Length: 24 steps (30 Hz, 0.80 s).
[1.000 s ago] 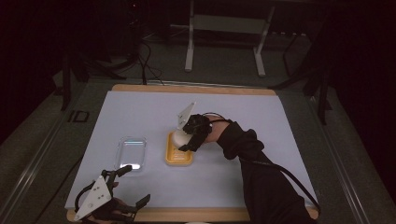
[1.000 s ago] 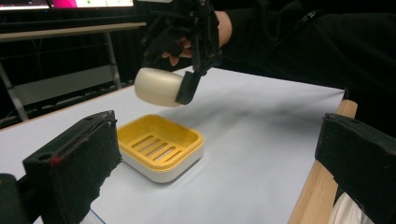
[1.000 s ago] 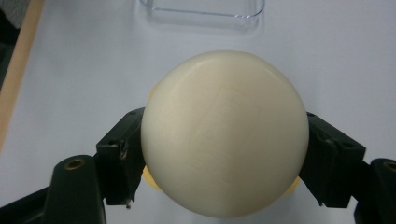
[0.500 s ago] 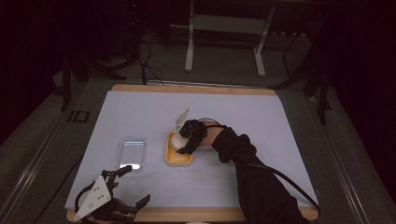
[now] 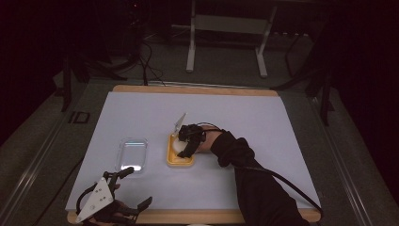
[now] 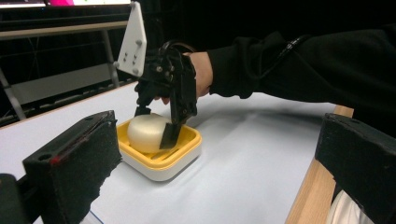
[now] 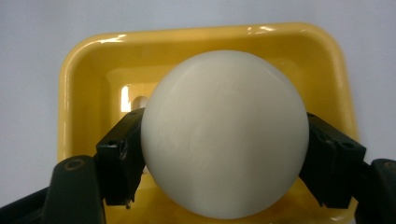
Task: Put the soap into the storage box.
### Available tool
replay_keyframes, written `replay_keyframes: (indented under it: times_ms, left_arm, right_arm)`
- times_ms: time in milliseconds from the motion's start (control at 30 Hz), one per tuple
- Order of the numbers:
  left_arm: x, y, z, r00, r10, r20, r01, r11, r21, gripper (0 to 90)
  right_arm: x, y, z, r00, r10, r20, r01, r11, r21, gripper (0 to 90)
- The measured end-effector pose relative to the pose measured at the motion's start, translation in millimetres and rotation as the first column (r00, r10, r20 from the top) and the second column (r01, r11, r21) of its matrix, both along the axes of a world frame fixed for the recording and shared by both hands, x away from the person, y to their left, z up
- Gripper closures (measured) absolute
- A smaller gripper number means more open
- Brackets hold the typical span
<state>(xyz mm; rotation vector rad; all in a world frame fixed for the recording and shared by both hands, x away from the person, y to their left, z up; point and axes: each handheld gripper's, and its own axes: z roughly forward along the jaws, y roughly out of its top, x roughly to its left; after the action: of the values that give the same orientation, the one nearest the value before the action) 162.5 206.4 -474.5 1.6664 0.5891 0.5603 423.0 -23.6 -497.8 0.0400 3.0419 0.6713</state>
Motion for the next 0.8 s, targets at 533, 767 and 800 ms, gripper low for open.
replay_keyframes:
  times_ms: [533, 767, 800]
  left_arm:
    - [0.4, -0.8, -0.2, 1.0000, -0.002, -0.001, 0.002, 1.0000, 0.005, 0.1]
    - [0.7, -0.7, -0.3, 1.0000, 0.001, -0.002, -0.001, 1.0000, 0.006, 0.1]
    - [0.7, -0.7, -0.4, 1.0000, 0.001, -0.002, -0.001, 1.0000, 0.005, 0.1]
  right_arm:
    - [-3.4, -5.7, 24.6, 0.9996, -0.022, 0.020, 0.021, 0.9977, 0.065, 23.0]
    - [-4.0, -15.5, 41.4, 0.9973, -0.074, -0.007, 0.074, 0.9929, 0.093, 11.7]
    - [-3.9, -17.1, 42.9, 0.9963, -0.086, -0.003, 0.086, 0.9911, 0.102, 10.8]
